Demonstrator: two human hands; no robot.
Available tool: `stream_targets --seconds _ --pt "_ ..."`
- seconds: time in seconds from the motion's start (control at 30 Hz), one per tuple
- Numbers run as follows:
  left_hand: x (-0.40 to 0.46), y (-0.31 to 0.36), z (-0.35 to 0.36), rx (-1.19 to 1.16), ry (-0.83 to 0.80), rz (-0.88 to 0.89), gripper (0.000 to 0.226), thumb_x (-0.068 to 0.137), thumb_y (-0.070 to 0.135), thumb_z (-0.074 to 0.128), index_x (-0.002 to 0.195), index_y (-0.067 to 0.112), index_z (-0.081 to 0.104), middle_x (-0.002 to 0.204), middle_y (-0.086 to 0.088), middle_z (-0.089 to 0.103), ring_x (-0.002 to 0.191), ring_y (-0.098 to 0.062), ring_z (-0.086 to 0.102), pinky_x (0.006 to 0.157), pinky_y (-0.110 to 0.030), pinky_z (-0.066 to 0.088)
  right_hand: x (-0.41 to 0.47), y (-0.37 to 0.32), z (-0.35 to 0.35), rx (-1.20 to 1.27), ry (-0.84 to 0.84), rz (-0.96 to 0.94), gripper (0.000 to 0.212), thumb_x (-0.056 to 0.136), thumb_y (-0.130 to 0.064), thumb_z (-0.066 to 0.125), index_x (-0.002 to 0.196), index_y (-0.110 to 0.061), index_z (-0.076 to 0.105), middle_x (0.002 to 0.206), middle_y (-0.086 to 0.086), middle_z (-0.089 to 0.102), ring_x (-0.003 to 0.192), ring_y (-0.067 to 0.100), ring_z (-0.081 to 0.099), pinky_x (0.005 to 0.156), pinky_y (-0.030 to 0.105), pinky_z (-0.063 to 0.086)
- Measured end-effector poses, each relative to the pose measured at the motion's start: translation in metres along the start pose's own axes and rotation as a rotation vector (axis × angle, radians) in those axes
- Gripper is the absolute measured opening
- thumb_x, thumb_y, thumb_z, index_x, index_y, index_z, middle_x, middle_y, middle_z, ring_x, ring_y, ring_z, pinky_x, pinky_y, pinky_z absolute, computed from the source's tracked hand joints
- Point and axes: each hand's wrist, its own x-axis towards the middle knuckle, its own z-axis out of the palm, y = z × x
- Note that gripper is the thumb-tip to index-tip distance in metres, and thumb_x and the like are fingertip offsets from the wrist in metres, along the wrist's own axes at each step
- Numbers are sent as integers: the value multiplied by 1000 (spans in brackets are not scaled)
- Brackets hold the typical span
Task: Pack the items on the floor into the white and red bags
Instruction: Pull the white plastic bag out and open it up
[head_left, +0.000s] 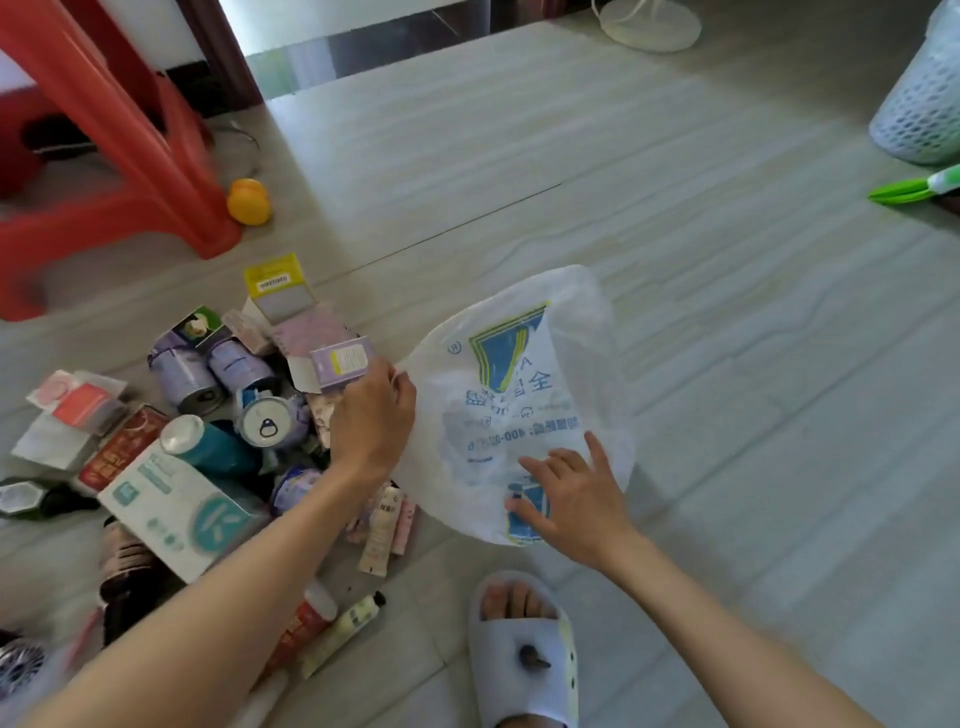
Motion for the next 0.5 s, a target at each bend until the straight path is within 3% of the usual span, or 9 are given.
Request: stream_targets --seconds 0.07,0.13,0.27,0.33,0.43,0.47,0.5 --pt "9 3 -2 -51 52 -42 15 94 17 43 84 6 44 78 -23 56 76 -40 55 59 -34 29 -1 7 1 -39 -29 33 71 92 -60 11 76 -25 71 72 -9 70 96 17 67 109 49 4" --pt "16 3 -3 -85 106 -95 16 94 17 42 92 2 48 82 -24 57 78 -39 54 60 -34 29 -2 15 -4 -42 -20 87 61 90 -57 25 58 -23 65 64 -8 67 98 20 67 109 52 -1" --pt "19 5 -2 -106 107 -96 17 93 17 45 103 4 48 92 -22 59 84 -38 55 63 -35 34 -4 26 -7 -71 57 82 46 84 -44 36 55 -20 63 65 -6 67 96 22 68 108 55 -1" --pt "18 6 -2 -51 108 40 24 89 13 52 110 3 48 101 -19 57 93 -36 53 70 -39 38 -6 28 -5 -71 102 50 43 85 -38 37 59 -19 65 69 -4 68 95 23 67 106 59 4" --pt "17 14 4 290 232 460 30 82 20 55 109 6 50 103 -17 55 96 -31 43 79 -38 34 -6 30 -3 -66 169 39 37 84 -32 39 65 -19 68 73 -3 68 95 24 67 106 60 5" --pt "15 20 7 374 235 610 30 82 26 50 108 10 52 104 -15 57 98 -29 43 81 -38 33 -6 30 -2 -72 180 37 35 84 -32 40 66 -19 68 73 -3 67 95 24 67 106 59 6" --pt "10 28 11 440 131 739 33 84 33 45 110 13 54 106 -12 60 102 -28 47 85 -38 36 -6 30 -1 -78 180 35 34 83 -31 40 66 -20 67 72 -3 67 93 23 67 106 59 9"
